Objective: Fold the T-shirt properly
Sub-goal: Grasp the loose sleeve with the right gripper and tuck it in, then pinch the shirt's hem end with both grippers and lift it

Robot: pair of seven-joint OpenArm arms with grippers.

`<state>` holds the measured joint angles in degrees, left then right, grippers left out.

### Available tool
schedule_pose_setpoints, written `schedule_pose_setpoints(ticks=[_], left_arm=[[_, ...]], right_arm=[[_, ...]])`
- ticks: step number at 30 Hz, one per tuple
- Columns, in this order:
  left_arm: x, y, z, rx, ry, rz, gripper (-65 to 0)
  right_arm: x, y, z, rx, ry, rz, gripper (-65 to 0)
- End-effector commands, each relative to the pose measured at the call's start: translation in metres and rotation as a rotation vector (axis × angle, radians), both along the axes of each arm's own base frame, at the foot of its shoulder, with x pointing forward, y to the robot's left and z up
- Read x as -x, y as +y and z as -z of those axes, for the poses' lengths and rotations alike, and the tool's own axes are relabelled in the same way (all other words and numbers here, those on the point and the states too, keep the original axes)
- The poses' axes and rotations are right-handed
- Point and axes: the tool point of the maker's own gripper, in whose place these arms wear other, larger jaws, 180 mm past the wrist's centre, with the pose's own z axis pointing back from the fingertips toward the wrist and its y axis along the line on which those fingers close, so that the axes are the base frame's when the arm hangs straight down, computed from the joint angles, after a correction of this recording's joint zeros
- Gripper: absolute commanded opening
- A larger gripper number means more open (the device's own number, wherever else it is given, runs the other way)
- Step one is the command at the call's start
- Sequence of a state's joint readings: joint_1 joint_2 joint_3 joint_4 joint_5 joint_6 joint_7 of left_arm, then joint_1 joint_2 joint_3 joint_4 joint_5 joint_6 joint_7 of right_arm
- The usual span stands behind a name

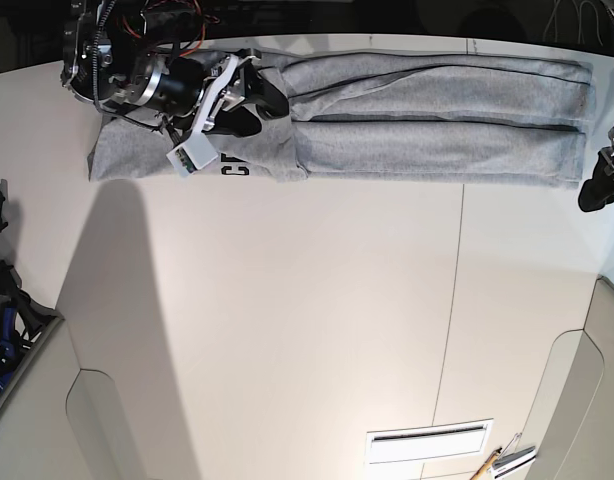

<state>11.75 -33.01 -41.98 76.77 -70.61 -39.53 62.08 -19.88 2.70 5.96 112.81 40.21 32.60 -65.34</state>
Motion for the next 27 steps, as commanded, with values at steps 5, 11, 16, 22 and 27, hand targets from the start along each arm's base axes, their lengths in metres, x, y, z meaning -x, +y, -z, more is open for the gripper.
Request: schedule_pose_setpoints(ticks=[5, 11, 16, 22, 27], left_arm=[[-0.006, 0.014, -0.024, -0.028, -0.067, -0.017, -35.4], [0.016, 0.042, -0.032, -0.056, -0.073, -0.105, -34.8], [0.051, 0.051, -0.008, -0.097, 0.037, -0.127, -28.2], [0.083, 0.06, 0.02, -0.187, 0.124, -0.176, -28.2], [0.101, 0.056, 0.048, -0.106, 0.168, -0.231, -28.2]], right_arm=[[-0.007, 0.004, -0.02, -0.031, -0.076, -0.004, -34.6], [-0.028, -0.022, -0.032, 0.107, -0.186, 0.054, -34.6], [-0.047, -0.055, -0.037, 0.165, -0.225, 0.151, -34.6], [-0.053, -0.105, -0.035, 0.257, -0.227, 0.269, -34.6], [-0.054, -0.145, -0.038, 0.329, -0.232, 0.349, -34.6]])
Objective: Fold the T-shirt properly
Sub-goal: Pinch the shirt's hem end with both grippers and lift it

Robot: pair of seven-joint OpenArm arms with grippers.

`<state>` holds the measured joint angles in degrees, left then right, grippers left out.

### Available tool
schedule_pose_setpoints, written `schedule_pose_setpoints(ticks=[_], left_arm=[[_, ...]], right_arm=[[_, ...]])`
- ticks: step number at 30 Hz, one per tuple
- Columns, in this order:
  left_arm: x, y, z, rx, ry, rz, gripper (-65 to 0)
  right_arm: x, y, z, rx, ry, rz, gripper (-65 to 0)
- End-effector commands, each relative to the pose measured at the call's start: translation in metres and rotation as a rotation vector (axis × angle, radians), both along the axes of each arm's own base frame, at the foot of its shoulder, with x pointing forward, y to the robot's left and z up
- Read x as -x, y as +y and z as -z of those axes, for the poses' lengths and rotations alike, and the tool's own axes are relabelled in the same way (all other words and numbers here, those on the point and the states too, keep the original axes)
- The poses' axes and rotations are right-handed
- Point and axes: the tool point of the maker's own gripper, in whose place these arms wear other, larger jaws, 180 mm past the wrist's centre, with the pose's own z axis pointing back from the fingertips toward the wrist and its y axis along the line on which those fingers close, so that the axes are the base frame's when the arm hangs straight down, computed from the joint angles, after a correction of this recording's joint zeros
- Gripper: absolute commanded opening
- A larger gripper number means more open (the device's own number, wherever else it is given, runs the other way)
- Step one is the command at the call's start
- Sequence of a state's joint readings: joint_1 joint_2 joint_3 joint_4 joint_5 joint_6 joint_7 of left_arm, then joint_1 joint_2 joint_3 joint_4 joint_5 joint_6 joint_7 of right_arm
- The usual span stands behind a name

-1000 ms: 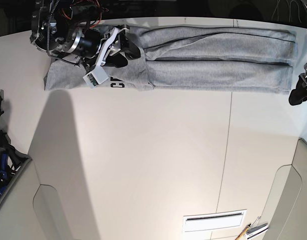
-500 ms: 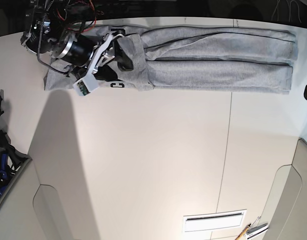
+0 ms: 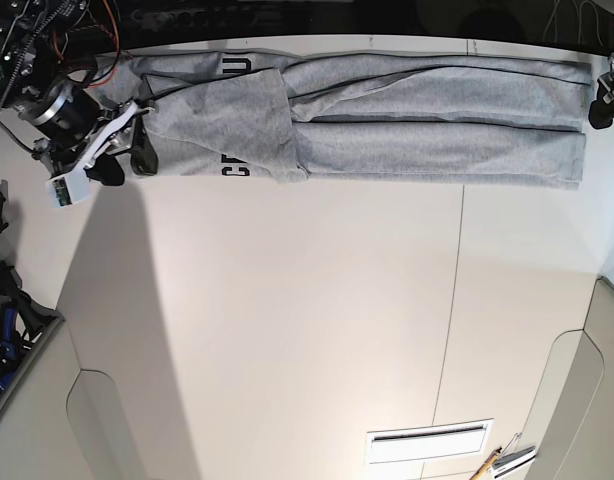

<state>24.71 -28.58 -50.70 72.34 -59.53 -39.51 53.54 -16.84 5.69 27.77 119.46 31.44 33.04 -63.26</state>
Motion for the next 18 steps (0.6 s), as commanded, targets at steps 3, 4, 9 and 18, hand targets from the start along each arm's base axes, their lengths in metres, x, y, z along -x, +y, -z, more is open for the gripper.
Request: schedule_pose_setpoints(ticks=[3, 4, 9, 18], left_arm=[[-0.006, 0.012, -0.006, 0.044, -0.062, -0.051, -28.2], [-0.006, 0.012, -0.004, 0.068, -0.071, -0.07, -28.2], [-0.016, 0.003, 0.003, 0.207, -0.112, -0.111, -28.2], [-0.027, -0.011, 0.004, 0.276, -0.122, -0.082, -28.2]], right_arm=[[-0.005, -0.01, -0.013, -0.001, -0.057, 0.029, -34.6], [-0.006, -0.01, -0.014, -0.007, -0.062, 0.03, -34.6], [-0.007, -0.005, -0.018, -0.038, -0.074, 0.021, -34.6], [-0.007, -0.005, -0.017, -0.036, -0.073, 0.022, -34.6]])
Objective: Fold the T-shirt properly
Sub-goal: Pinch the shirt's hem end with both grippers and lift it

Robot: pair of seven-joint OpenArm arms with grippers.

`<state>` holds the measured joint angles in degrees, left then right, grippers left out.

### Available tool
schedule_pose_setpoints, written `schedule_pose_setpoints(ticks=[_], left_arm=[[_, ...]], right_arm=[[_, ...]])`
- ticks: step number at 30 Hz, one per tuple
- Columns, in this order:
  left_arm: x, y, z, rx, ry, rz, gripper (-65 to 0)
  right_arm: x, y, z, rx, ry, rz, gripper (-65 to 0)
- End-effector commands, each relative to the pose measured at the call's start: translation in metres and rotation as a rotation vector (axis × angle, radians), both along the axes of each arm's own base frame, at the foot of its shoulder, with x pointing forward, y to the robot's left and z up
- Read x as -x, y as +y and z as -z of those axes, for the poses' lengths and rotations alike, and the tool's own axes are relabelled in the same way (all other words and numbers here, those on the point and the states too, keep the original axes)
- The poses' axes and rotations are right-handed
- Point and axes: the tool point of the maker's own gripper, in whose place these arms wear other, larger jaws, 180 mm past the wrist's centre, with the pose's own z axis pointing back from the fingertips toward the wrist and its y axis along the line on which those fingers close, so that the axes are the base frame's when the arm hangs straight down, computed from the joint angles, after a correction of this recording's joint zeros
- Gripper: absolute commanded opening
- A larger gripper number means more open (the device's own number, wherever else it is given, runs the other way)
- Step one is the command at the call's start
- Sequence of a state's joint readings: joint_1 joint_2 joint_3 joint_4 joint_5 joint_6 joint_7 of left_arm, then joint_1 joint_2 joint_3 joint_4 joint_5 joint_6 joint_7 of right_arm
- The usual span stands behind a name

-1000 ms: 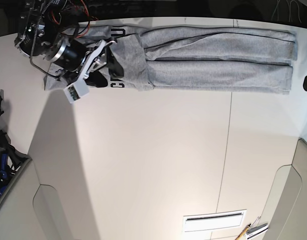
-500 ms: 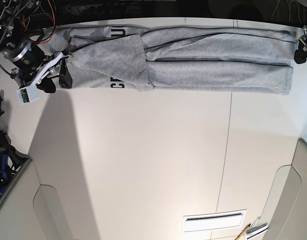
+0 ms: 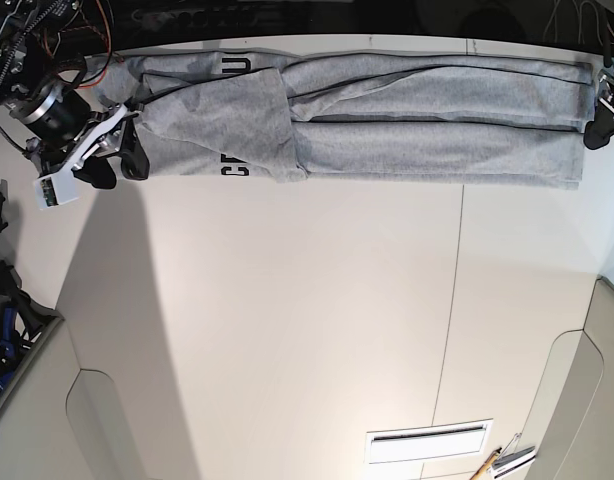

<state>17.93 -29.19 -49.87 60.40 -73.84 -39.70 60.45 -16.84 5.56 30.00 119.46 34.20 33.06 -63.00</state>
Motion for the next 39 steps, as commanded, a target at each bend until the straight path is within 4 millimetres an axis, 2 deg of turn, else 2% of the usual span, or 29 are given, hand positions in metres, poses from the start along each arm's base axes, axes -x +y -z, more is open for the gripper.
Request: schedule_pose_setpoints(ticks=[1, 7, 10, 14, 16, 20, 22, 25, 27, 31, 39], left_arm=[[-0.004, 0.001, -0.006, -0.015, -0.001, 0.031, -28.2], [-0.009, -0.033, 0.022, -0.022, 0.074, 0.148, -28.2], [-0.01, -0.036, 0.03, -0.063, 0.095, 0.169, -28.2], [-0.011, -0.034, 0.028, -0.067, 0.087, 0.163, -29.1], [-0.011, -0.03, 0.026, -0.07, 0.081, 0.151, -36.2], [-0.015, -0.017, 0.012, -0.064, 0.026, 0.09, -57.7], [-0.018, -0.008, 0.002, -0.068, -0.014, 0.058, -64.2], [-0.025, 0.002, -0.018, -0.093, -0.07, 0.034, -65.0], [-0.031, 0.0, -0.032, -0.094, -0.106, 0.054, -65.0], [-0.045, -0.032, -0.064, -0.006, -0.197, 0.169, -65.0], [-0.042, -0.097, -0.075, -0.014, -0.226, 0.329, -65.0]], right_arm=[[-0.005, 0.0, -0.011, -0.002, -0.049, -0.002, -34.6], [-0.005, 0.0, -0.011, -0.003, -0.049, -0.002, -34.6], [-0.005, 0.0, -0.011, -0.001, -0.048, -0.002, -34.6], [-0.005, 0.0, -0.011, -0.002, -0.048, -0.002, -34.6], [-0.005, 0.0, -0.011, -0.001, -0.048, -0.002, -34.6], [-0.005, 0.0, -0.011, -0.002, -0.048, -0.002, -34.6], [-0.005, 0.0, -0.011, -0.002, -0.048, -0.002, -34.6], [-0.005, 0.0, -0.011, -0.002, -0.049, -0.002, -34.6], [-0.005, 0.0, -0.011, -0.002, -0.049, -0.002, -34.6], [-0.005, -0.001, -0.011, -0.001, -0.047, -0.001, -34.6], [-0.004, -0.011, -0.005, 0.058, -0.026, 0.026, -34.6]])
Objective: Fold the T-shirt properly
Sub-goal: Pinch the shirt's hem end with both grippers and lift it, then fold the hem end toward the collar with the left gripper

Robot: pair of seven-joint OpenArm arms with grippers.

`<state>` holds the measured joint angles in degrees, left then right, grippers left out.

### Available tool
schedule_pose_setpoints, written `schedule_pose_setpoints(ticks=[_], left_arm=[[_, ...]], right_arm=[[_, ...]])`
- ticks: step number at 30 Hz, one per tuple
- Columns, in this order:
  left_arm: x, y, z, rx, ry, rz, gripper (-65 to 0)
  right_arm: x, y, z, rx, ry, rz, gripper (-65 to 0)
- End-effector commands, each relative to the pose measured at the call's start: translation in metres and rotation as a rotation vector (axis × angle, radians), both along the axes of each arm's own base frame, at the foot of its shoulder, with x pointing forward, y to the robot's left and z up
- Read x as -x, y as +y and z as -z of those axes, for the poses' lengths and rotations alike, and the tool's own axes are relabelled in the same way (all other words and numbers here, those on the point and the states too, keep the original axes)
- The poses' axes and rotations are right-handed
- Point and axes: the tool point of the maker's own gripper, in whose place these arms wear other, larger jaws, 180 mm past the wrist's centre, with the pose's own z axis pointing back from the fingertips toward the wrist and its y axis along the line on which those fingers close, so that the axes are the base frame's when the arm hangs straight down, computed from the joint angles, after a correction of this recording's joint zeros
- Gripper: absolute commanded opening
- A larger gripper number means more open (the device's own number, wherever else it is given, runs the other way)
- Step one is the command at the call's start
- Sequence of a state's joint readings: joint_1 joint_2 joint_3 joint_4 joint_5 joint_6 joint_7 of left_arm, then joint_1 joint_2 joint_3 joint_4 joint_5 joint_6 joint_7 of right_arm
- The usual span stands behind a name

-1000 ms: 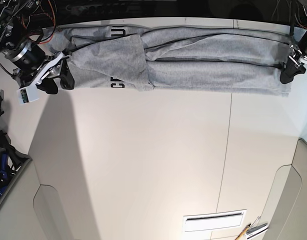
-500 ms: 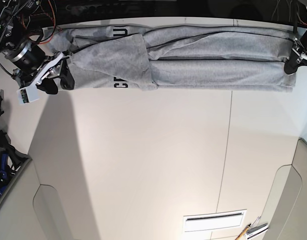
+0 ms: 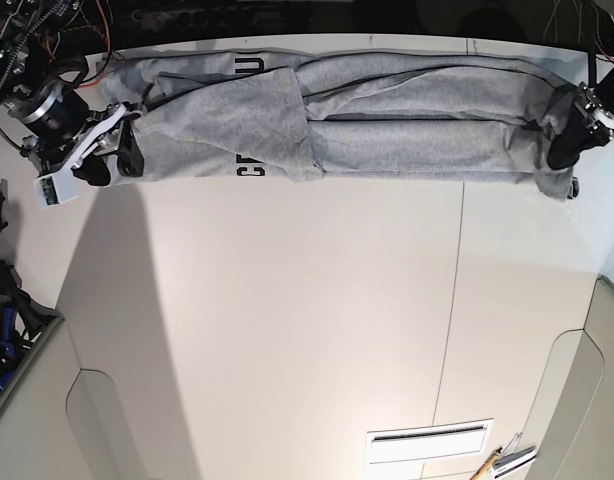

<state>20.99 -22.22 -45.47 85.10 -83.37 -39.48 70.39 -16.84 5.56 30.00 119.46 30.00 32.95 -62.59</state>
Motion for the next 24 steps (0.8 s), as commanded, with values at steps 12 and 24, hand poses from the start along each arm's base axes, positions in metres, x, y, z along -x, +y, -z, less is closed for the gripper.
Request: schedule_pose_setpoints(ticks=[12, 24], left_arm=[[-0.016, -0.14, -0.004, 0.118, -0.053, 0.375, -65.0], [-0.014, -0.239, -0.006, 0.277, -0.072, 0.585, -65.0]], right_arm=[[-0.003, -0.024, -0.001, 0.119, -0.013, 0.06, -34.6], [0.005, -0.083, 0.014, 0.197, 0.055, 0.186, -34.6]])
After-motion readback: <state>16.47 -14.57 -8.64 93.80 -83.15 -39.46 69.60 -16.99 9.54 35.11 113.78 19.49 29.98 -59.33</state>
